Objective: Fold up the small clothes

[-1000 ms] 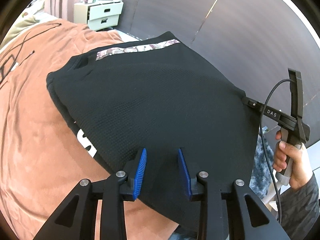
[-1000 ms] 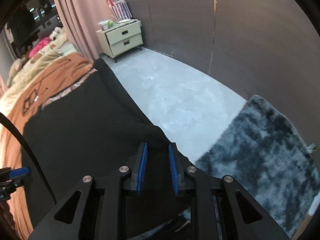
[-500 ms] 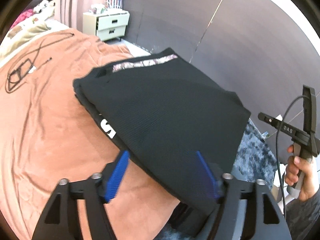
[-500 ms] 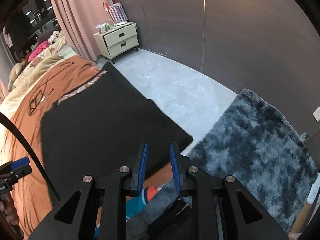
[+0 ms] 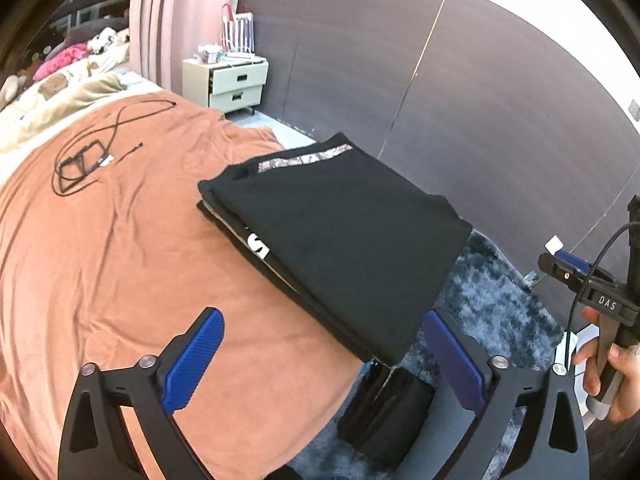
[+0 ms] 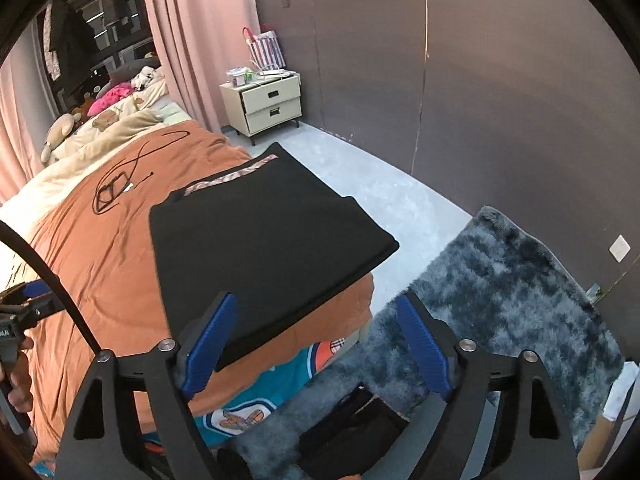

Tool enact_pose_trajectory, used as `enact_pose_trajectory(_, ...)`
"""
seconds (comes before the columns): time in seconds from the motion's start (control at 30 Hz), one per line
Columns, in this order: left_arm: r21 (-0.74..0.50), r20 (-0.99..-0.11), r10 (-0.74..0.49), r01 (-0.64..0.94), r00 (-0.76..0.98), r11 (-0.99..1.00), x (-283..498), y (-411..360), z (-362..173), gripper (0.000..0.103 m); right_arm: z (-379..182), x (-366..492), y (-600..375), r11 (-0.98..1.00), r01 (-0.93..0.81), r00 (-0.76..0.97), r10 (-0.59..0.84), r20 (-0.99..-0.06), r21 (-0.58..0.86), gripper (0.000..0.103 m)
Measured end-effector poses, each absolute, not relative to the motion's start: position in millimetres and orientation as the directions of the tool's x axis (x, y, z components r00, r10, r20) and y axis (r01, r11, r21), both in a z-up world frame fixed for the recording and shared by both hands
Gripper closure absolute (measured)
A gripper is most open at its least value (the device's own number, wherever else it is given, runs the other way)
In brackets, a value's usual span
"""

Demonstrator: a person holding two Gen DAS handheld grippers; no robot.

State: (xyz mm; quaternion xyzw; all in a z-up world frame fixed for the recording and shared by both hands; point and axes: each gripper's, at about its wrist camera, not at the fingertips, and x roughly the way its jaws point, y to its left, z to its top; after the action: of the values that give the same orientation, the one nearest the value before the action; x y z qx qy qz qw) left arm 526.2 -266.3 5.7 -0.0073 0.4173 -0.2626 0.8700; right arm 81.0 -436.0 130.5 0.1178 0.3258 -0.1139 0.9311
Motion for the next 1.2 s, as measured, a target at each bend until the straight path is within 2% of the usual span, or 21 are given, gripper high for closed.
enact_pose_trajectory(0.1, -0.237, -0.707, -0.473, 0.454, 0.526, 0.859, 514.1, -252.4, 17.3, 0.0, 135.0, 68.6, -428.2, 0.946, 0.289, 0.767, -0.137, -0.626, 0.147, 0.009)
enact_pose_trajectory(0.23, -0.24, -0.693, -0.476, 0.449, 0.542, 0.861, 498.5, -233.6, 28.1, 0.0, 140.5, 49.9, -416.6, 0.946, 0.297, 0.777, -0.161, -0.609, 0.128, 0.001)
enact_pose_trajectory(0.77, -0.191, -0.614, -0.47, 0.458, 0.634, 0.868, 392.4, -166.5, 54.2, 0.0, 139.9, -33.8, -360.7, 0.943, 0.287, 0.832, -0.159, -0.531, 0.168, 0.0)
enact_pose_trajectory(1.2, -0.184, -0.514, -0.408, 0.368, 0.754, 0.912, 280.9, -95.8, 53.3, 0.0, 130.5, -112.1, -309.8, 0.975, 0.18, 0.888, -0.104, -0.448, 0.13, 0.0)
